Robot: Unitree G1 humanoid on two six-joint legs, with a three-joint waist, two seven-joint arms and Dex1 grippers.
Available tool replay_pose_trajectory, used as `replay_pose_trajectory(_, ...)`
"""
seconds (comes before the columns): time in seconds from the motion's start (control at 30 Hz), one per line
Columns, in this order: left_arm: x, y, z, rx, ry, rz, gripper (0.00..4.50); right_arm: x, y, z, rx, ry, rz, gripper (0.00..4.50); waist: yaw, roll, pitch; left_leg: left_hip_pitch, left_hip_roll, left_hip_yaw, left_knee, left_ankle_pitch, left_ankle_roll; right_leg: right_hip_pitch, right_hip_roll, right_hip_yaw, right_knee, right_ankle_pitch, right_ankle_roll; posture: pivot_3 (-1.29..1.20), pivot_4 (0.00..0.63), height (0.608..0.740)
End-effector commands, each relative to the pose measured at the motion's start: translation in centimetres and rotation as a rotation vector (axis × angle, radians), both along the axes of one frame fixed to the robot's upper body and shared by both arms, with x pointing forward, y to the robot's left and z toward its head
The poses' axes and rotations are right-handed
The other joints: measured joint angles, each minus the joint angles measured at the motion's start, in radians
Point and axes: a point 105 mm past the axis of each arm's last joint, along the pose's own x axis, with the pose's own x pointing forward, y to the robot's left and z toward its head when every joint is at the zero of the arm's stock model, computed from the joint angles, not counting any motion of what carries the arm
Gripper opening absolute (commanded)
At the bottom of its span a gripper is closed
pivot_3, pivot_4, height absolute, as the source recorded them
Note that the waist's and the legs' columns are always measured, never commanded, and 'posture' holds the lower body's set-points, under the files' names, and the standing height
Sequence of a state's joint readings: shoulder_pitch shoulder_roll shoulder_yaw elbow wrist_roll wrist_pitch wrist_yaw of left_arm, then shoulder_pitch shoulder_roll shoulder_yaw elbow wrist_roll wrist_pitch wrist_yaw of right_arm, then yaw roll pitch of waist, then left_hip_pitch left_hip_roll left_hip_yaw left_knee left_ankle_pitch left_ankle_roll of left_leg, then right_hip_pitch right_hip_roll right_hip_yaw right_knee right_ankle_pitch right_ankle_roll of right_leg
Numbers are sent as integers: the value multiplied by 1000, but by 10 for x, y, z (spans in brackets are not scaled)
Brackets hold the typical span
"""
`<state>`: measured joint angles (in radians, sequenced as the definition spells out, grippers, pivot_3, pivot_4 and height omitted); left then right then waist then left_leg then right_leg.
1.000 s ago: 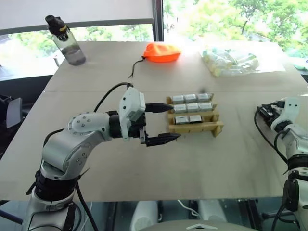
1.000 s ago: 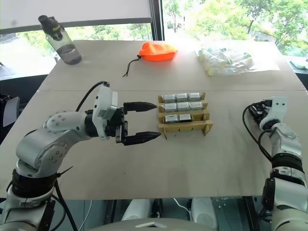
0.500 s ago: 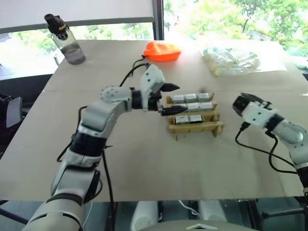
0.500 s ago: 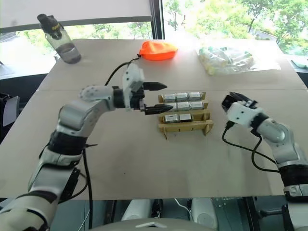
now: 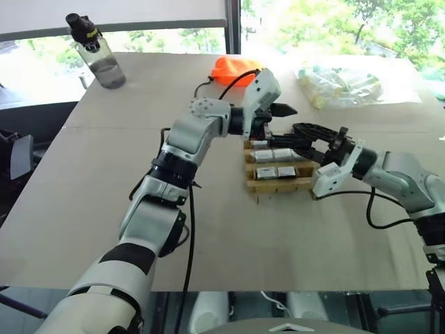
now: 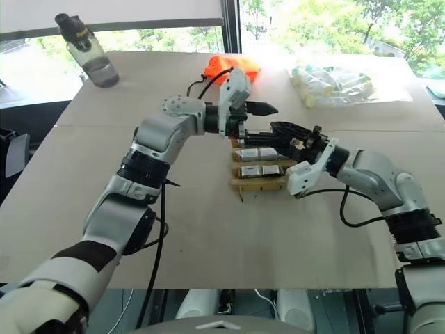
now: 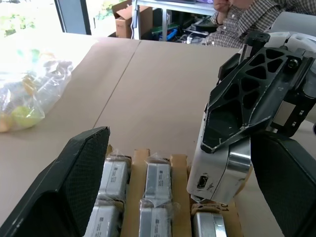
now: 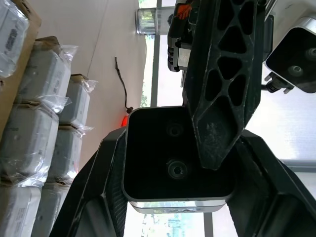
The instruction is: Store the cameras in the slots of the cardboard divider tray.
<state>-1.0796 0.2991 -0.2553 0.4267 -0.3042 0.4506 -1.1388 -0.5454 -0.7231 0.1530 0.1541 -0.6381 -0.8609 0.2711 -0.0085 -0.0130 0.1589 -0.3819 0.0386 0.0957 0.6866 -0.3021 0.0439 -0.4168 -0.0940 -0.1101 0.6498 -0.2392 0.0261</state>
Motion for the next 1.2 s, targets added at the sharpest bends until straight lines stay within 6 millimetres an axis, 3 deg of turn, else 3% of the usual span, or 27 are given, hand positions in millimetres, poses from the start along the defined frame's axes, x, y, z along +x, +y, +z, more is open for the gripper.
replay_pose_trajectory(0.03, -5, -4, 12, 4, -44, -37, 4500, -6, 6, 9, 24, -47, 42, 2012, 0, 0, 0, 0, 0, 0, 0, 0, 0, 0, 0, 0, 0, 0, 0, 0, 150, 726)
replay_pose_trajectory(0.23, -14, -2, 8, 51, -62, -106, 4500, -6, 4, 7, 9, -48, 40, 2012, 1, 0, 0, 0, 0, -1, 1, 0, 0, 0, 0, -1, 0, 0, 0, 0, 150, 726)
replay_pose_trajectory(0.33, -17, -1, 7, 65, -61, -131, 3693, -6, 4, 7, 7, -49, 43, 2012, 0, 0, 0, 0, 0, -1, 1, 0, 0, 0, 0, -1, 0, 0, 0, 0, 150, 726)
replay_pose_trajectory(0.53, -19, -2, 7, 76, -62, -150, 834, -7, 6, 5, 3, -43, 52, 2012, 1, 0, 0, 0, 0, -1, 1, 0, 0, 0, 0, -1, 0, 0, 0, 0, 150, 726)
replay_pose_trajectory(0.63, -20, -1, 4, 98, -58, -162, 750, -6, 4, 4, 1, -35, 48, 2012, 0, 0, 0, 0, 0, -1, 1, 0, 0, 0, 0, -1, 1, 0, 0, 0, 150, 726)
replay_pose_trajectory(0.67, -20, -1, 3, 103, -56, -162, 750, -5, 3, 4, 3, -34, 35, 2813, 0, 0, 0, 0, 0, -1, 1, 0, 0, 0, 0, -1, 1, 0, 0, 0, 150, 726)
replay_pose_trajectory(0.83, -19, -2, 1, 107, -54, -159, 750, -6, -4, 9, 84, -35, 17, 4500, 2, 0, 0, 0, 0, -1, 1, 0, 0, 1, 0, -1, 1, 0, 0, 0, 150, 726)
replay_pose_trajectory(0.97, -18, -2, 1, 106, -54, -154, 750, -6, -18, 10, 173, -6, -35, 4500, 2, 0, 0, 0, 0, -1, 1, 0, 0, 1, 0, -1, 1, 0, 0, 0, 150, 726)
replay_pose_trajectory(1.1, -14, -5, 4, 80, -69, -124, 750, -12, -53, 6, 454, 142, -133, 4500, 13, 0, 0, 0, 0, -3, 1, 0, 0, 2, 0, -2, 0, 0, 0, 0, 150, 726)
replay_pose_trajectory(1.2, -15, -9, 6, 60, -84, -117, 750, -19, -87, -1, 756, 358, -220, 4500, 22, 0, 0, 0, 0, -5, 2, 0, 0, 3, 0, -4, -1, 0, 0, 0, 150, 726)
